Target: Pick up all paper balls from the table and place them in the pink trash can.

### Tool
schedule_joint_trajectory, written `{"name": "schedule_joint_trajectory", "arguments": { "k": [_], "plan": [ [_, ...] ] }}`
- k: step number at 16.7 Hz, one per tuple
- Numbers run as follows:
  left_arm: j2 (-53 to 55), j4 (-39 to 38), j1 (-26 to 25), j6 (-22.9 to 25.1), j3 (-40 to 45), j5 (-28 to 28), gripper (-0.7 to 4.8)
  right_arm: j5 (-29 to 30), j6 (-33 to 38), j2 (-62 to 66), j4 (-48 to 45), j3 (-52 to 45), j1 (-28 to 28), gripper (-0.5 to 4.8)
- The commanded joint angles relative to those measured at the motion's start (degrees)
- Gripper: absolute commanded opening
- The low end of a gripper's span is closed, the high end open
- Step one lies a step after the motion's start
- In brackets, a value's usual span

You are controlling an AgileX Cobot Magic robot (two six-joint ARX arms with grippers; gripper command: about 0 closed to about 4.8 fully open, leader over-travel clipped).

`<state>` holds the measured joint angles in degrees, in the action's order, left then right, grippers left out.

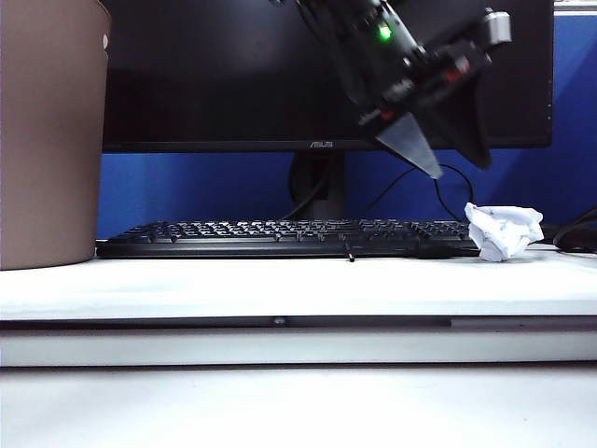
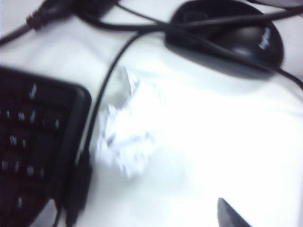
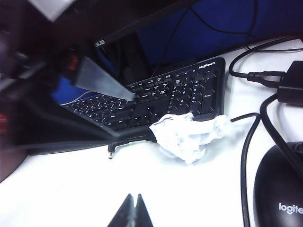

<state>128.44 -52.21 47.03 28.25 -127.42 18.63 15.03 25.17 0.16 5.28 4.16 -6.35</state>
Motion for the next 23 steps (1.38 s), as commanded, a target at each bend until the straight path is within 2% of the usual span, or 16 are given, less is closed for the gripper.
{"name": "schedule_joint_trajectory", "arguments": {
  "k": [1, 6, 7, 8, 16, 17, 19, 20, 23],
  "plan": [
    [0.98, 5.40, 0.63, 0.26, -0.20, 1.86, 4.79, 0.13, -0.09, -0.09, -1.22, 0.35, 0.02, -0.05],
    [2.82, 10.51, 0.72, -1.27, -0.20, 5.33, 4.79, 0.09, -0.09, -0.09, -1.25, 0.35, 0.02, 0.14],
    [3.56, 10.73, 0.76, -1.29, -0.20, 5.81, 4.56, 0.07, -0.09, -0.09, -1.25, 0.37, 0.02, 0.14],
    [4.55, 10.62, 0.76, -1.77, -0.20, 6.23, 4.55, 0.07, -0.09, -0.09, -1.25, 0.35, 0.02, 0.14],
    [7.45, 11.61, 0.74, -3.89, -0.20, 4.55, 4.47, 0.11, -0.09, -0.09, -1.25, 0.37, 0.02, 0.14],
    [7.63, 11.34, 0.74, -4.22, -0.20, 4.52, 3.54, 0.11, -0.09, -0.09, -1.22, 0.37, 0.02, 0.13],
    [7.91, 11.23, 0.74, -4.28, -0.20, 4.63, 0.90, 0.11, -0.09, -0.09, -1.22, 0.37, 0.02, 0.13],
    [7.98, 11.52, 0.74, -4.28, -0.20, 4.52, 0.00, 0.11, -0.09, -0.09, -1.25, 0.37, 0.02, 0.13],
    [7.52, 11.21, 0.74, -4.76, -0.39, 3.45, -0.06, 0.13, -0.09, -0.09, -1.25, 0.37, 0.02, 0.13]
  ]
}}
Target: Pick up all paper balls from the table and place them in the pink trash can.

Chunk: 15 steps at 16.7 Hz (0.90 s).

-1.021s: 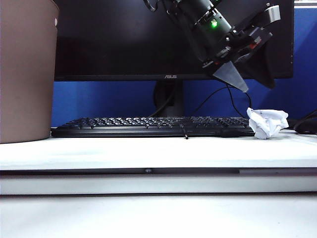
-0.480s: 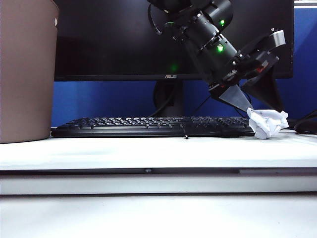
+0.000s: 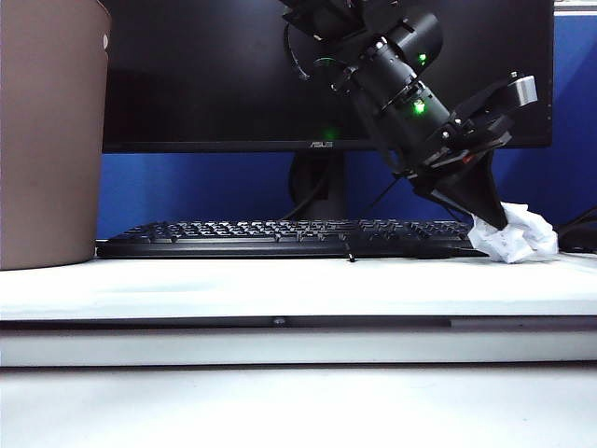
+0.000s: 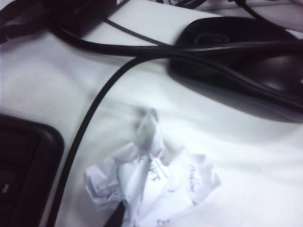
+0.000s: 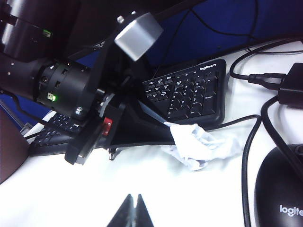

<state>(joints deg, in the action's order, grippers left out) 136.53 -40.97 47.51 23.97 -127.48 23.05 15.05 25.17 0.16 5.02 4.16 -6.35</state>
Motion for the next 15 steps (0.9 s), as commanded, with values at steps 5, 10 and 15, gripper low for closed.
{"name": "schedule_joint_trajectory", "arguments": {
  "k": [5, 10, 15],
  "plan": [
    [-9.97, -4.79, -0.02, 4.13, -0.31, -16.35, -0.06, 4.79, 2.03, -0.09, -1.07, 0.33, -0.20, 0.08],
    [-25.09, -17.07, -3.30, 6.47, -0.31, -30.64, -0.06, 23.58, 4.70, -0.09, -7.98, 0.28, -0.15, 0.08],
    [-38.60, -33.62, -5.92, 5.77, -0.31, -53.77, -0.06, 37.83, 9.49, -0.09, -10.36, 0.28, -0.15, -0.02]
  ]
}}
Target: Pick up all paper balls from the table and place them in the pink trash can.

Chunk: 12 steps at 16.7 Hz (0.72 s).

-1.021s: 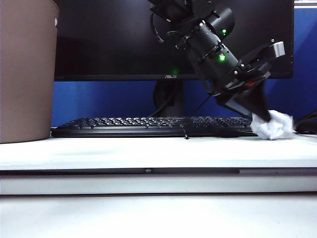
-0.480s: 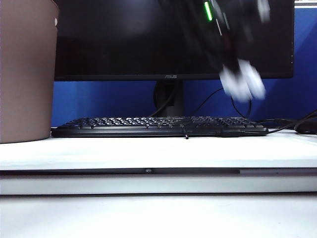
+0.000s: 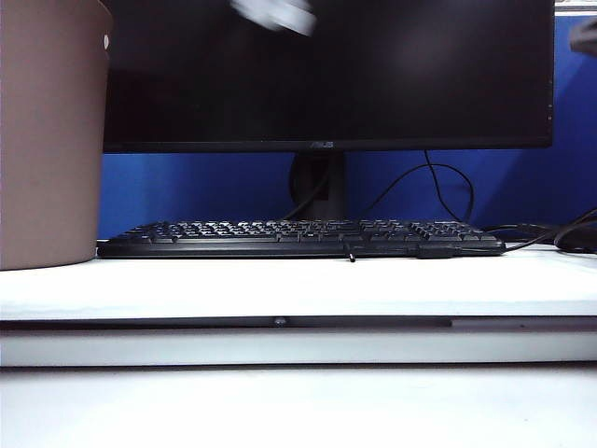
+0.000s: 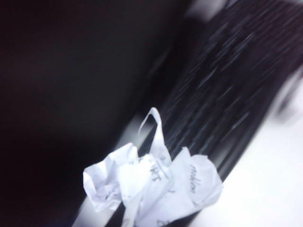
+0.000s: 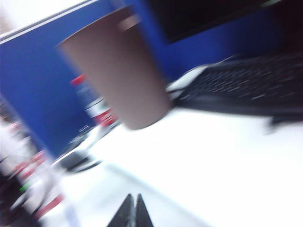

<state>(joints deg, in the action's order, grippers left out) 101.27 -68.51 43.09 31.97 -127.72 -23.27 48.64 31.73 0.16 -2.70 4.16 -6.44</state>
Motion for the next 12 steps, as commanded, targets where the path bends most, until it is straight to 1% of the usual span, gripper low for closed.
{"name": "schedule_joint_trajectory", "arguments": {
  "k": [1, 2, 3, 4, 6, 9, 10, 12],
  "plan": [
    [-5.03, -8.76, -2.56, -4.26, -0.07, -10.32, -0.06, 6.14, 4.07, -0.09, -4.26, 0.28, -0.07, -0.01],
    [-6.27, -10.95, -4.31, -6.10, -0.07, -12.09, -0.06, 7.37, 4.70, -0.09, -5.40, 0.28, -0.07, -0.01],
    [-7.08, -12.70, -6.12, -7.89, -0.07, -12.39, -0.06, 7.98, 5.14, -0.09, -5.77, 0.28, -0.09, -0.01],
    [-7.72, -13.64, -9.73, -12.09, -0.02, -12.55, -0.06, 8.09, 5.81, -0.09, -5.77, 0.28, -0.09, -0.01],
    [-7.87, -13.73, -12.96, -15.61, -0.02, -12.52, -0.06, 9.01, 6.49, -0.09, -5.88, 0.31, -0.09, -0.01],
    [-7.87, -13.73, -13.44, -16.09, 0.07, -13.64, -0.06, 10.47, 8.92, -0.09, -8.07, 0.31, -0.09, -0.01],
    [-7.85, -13.73, -16.79, -16.22, 0.42, -13.57, -0.06, 10.49, 9.03, -0.09, -8.70, 0.33, -0.09, -0.01],
    [-7.87, -13.75, -19.19, -17.97, 0.94, -13.44, -0.06, 10.45, 9.03, -0.09, -8.74, 0.33, -0.04, -0.01]
  ]
}}
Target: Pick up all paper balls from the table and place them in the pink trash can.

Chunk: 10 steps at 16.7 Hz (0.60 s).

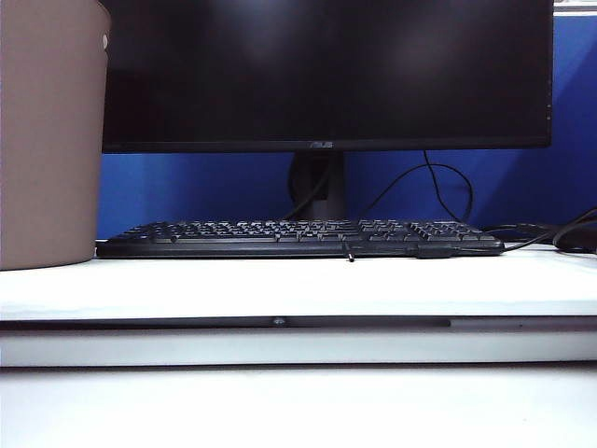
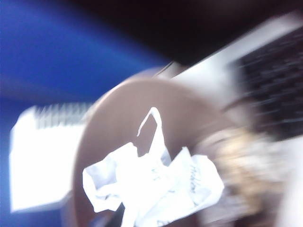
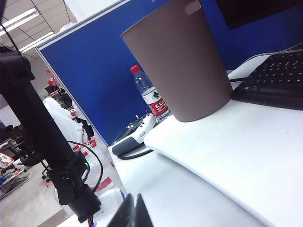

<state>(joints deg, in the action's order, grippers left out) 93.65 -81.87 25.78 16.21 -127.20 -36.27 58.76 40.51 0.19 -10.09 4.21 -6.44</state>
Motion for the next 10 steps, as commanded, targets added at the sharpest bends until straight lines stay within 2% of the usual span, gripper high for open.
{"name": "schedule_joint_trajectory", "arguments": {
  "k": [1, 2, 3, 4, 5, 6, 10],
  "plan": [
    [-0.24, -0.39, -4.94, -2.84, 0.46, 1.53, -0.04, 0.09, 0.22, -0.11, -1.46, 0.28, -0.02, -0.01],
    [-0.24, -0.39, -6.56, -3.26, 0.52, 3.48, 0.44, 0.09, 0.22, -0.11, -1.55, 0.28, 0.00, -0.01],
    [-0.24, -0.39, -6.62, -3.37, 0.57, 4.46, 1.34, 0.09, 0.20, -0.11, -1.75, 0.28, 0.09, -0.01],
    [-0.24, -0.39, -6.62, -3.34, 0.57, 4.50, 2.66, -0.02, 0.20, -0.11, -1.88, 0.28, 0.09, -0.01],
    [-0.24, -0.39, -6.62, -3.28, 0.57, 4.52, 3.33, -0.13, 0.22, -0.11, -1.88, 0.28, 0.04, -0.01],
    [-0.26, -0.39, -6.62, -3.13, 0.57, 4.59, 3.50, -0.35, 0.20, -0.11, -1.95, 0.28, 0.04, -0.01],
    [-1.57, -0.39, -6.60, -4.50, 0.57, 4.68, 3.50, -3.10, -0.07, -0.11, -2.49, 0.28, 0.09, -0.01]
  ]
}}
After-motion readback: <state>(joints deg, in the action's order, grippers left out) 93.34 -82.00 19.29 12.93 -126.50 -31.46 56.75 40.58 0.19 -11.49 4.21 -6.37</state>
